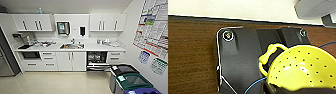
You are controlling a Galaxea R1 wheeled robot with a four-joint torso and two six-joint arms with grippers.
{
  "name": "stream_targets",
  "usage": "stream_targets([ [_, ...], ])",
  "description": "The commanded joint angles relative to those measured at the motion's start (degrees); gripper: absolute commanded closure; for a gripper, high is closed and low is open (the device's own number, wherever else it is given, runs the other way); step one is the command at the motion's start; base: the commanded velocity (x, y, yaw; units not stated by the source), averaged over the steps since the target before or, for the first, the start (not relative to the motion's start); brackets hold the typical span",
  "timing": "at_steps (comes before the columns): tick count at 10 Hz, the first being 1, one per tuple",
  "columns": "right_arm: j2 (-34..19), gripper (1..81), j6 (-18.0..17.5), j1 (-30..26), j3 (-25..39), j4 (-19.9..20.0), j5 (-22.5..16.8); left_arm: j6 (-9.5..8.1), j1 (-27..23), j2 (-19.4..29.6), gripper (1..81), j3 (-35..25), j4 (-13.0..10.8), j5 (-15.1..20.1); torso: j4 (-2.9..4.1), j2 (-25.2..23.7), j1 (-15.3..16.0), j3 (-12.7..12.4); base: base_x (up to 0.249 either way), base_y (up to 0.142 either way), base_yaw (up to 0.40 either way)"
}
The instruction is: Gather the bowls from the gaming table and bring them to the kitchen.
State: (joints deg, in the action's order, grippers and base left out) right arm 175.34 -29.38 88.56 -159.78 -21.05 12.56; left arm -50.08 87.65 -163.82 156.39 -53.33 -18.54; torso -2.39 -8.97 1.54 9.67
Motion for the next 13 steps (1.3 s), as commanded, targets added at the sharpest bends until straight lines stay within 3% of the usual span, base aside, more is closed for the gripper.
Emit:
stream_targets([
  [1,0.3,81.1,0.2,-2.1,0.1,-0.1,-2.1,-0.02,-1.1,1.7,81.1,0.4,-0.2,0.7,0.00,0.0,0.0,0.0,0.145,0.000,0.000],
  [13,0.3,81.1,0.2,-2.1,0.0,-0.1,-2.1,-0.28,-1.0,2.1,81.1,0.5,-0.2,0.1,0.00,0.0,-0.1,0.0,0.177,0.000,0.000],
])
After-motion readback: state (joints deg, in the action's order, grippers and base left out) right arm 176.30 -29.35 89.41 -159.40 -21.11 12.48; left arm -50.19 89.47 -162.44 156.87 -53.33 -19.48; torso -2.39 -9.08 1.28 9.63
